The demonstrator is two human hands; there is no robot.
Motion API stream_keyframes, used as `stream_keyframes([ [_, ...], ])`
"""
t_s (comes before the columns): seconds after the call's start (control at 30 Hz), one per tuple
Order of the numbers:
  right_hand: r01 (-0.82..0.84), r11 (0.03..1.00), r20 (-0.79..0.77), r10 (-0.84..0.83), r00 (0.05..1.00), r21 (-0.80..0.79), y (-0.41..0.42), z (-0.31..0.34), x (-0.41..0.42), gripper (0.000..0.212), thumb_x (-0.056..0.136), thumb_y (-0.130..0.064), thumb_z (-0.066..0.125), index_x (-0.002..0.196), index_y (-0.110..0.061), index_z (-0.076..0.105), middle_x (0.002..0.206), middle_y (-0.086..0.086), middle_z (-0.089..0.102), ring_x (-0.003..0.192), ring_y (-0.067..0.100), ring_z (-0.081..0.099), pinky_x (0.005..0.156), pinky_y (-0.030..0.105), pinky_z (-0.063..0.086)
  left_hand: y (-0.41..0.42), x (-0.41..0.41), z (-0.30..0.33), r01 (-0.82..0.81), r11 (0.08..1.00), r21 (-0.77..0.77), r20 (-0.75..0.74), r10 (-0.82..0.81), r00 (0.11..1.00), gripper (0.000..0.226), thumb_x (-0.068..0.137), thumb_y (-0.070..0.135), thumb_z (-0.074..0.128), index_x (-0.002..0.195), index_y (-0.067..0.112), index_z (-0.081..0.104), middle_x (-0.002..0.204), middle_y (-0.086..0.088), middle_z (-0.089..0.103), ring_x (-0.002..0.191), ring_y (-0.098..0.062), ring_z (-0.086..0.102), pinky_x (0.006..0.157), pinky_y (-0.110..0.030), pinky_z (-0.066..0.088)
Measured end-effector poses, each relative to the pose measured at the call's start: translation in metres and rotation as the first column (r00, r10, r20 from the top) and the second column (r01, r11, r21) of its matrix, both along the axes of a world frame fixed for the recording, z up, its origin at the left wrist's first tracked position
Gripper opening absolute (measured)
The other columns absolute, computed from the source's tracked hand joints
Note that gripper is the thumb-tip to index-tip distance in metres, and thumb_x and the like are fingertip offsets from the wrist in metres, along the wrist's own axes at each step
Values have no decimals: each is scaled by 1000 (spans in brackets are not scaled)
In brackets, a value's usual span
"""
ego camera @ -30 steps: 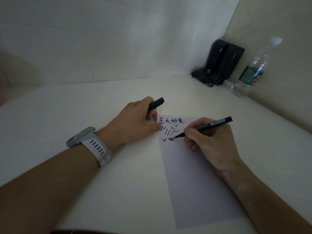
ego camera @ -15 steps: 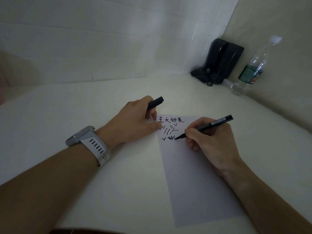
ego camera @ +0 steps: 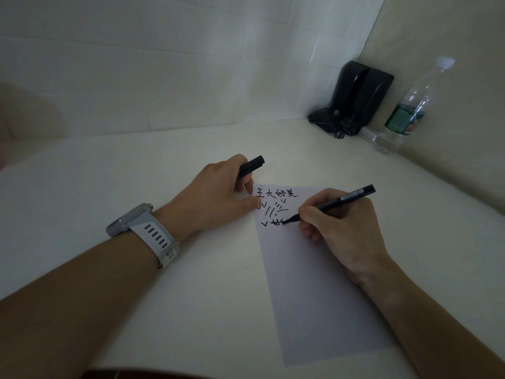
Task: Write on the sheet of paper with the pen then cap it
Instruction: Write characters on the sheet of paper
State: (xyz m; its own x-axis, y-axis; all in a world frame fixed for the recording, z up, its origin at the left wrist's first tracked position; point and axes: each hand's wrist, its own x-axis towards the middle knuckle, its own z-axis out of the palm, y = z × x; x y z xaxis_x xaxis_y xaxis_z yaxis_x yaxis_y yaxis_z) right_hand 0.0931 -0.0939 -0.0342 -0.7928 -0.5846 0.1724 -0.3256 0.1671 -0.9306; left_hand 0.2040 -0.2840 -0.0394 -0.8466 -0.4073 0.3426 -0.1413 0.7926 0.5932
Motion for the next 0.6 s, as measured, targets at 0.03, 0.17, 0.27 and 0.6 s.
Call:
stream_keyframes([
  [0.03,5,1000,0,-5,1000,1,0,0,0,6,71,-10,71,66,-12,74,56,9,72,51,23,65,53,33,52,0,0,0,-2,1000,-1,-2,2,1000,43,78,30,75,71,34,33,90,8,70,62,3,50,57,-12,35],
  [0.17,3,1000,5,-3,1000,5,-1,0,2,5,68,-14,71,64,-13,73,55,9,71,49,22,64,52,32,50,0,0,1,3,1000,-6,-9,-3,1000,44,79,28,75,71,33,32,90,8,69,62,2,49,59,-9,36],
  [0.27,44,999,12,-44,999,2,0,0,1,6,65,-19,71,63,-14,73,54,8,72,50,21,65,53,32,50,0,0,0,1,1000,9,-8,0,1000,44,78,29,75,71,33,32,90,9,69,64,4,49,58,-9,36],
  [0.6,65,998,30,-65,997,-14,-1,2,0,10,78,-3,71,70,-8,75,57,9,74,50,20,66,54,30,54,-1,-1,-1,3,1000,3,-8,-3,1000,44,78,29,76,71,33,32,90,9,69,64,9,49,58,-8,35],
])
